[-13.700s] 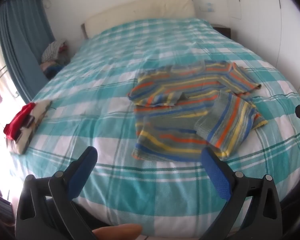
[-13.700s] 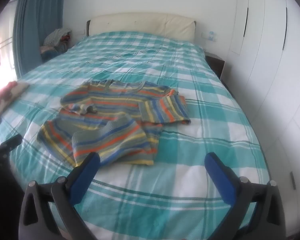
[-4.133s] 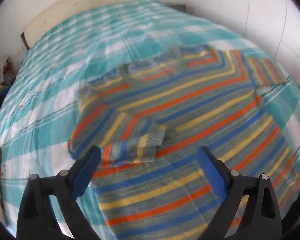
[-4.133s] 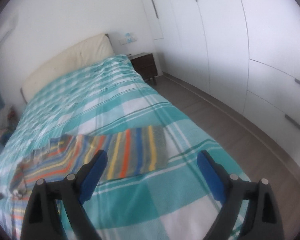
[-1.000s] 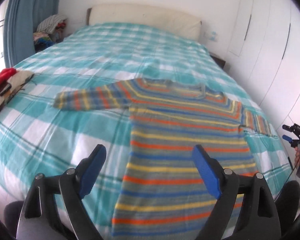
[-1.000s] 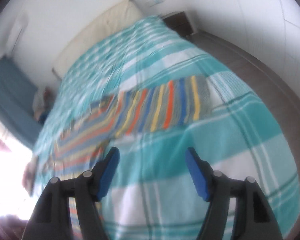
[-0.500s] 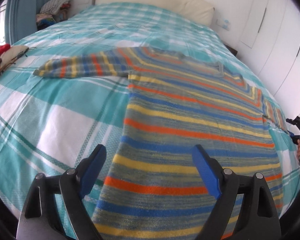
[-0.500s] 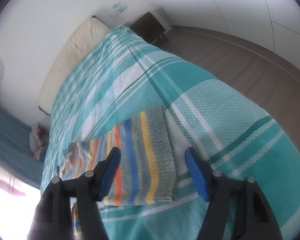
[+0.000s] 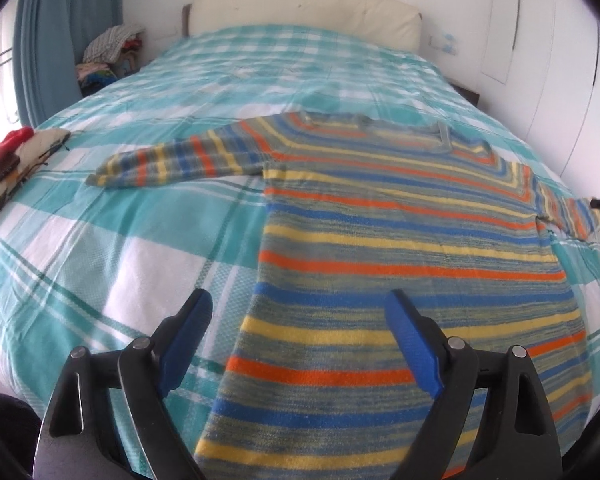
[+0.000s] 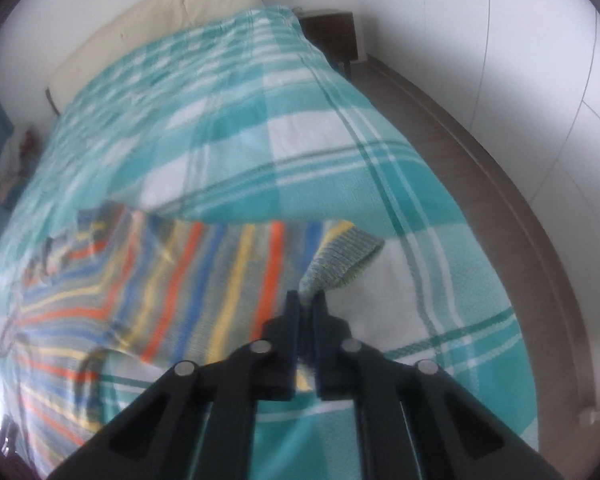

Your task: Fold small clothes

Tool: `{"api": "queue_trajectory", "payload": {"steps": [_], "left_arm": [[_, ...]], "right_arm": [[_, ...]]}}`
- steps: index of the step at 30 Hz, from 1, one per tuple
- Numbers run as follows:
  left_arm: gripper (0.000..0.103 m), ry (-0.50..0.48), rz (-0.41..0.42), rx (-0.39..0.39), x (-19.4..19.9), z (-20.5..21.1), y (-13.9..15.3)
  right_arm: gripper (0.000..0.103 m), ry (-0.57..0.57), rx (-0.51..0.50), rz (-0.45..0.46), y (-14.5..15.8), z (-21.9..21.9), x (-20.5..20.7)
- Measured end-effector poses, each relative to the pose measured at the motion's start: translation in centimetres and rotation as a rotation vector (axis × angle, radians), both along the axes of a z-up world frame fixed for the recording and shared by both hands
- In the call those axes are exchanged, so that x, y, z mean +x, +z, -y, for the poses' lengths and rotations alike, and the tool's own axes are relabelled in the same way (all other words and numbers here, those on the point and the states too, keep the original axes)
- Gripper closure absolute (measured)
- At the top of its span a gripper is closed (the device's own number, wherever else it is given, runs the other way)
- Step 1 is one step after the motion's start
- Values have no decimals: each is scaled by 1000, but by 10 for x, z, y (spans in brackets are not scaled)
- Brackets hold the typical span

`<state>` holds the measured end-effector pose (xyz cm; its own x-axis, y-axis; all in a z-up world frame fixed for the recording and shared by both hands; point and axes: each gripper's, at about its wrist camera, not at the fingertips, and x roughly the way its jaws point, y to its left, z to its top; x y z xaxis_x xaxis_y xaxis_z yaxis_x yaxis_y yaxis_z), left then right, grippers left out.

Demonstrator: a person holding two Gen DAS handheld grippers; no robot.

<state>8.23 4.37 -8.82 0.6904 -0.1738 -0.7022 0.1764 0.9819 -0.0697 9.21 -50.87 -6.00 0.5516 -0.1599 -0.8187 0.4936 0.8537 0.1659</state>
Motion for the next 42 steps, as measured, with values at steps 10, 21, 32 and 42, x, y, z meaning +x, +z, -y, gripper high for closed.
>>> {"api": "queue_trajectory", "payload": {"steps": [10,21,32,42], "left_arm": [[13,49,-11,-22,10,-10,0],[13,79,-72,-57,19,-19,-9],[13,39,-62,16,15,0,-13],[5,-36,-115,58,15,23,-30]], "right_arm": [[97,409,109,260,95,-168,103],[28,648,390,182,18,-264,153],[30,215,282,-92,-60,-138,102],[28,410,78,111,-14,-171,7]]}}
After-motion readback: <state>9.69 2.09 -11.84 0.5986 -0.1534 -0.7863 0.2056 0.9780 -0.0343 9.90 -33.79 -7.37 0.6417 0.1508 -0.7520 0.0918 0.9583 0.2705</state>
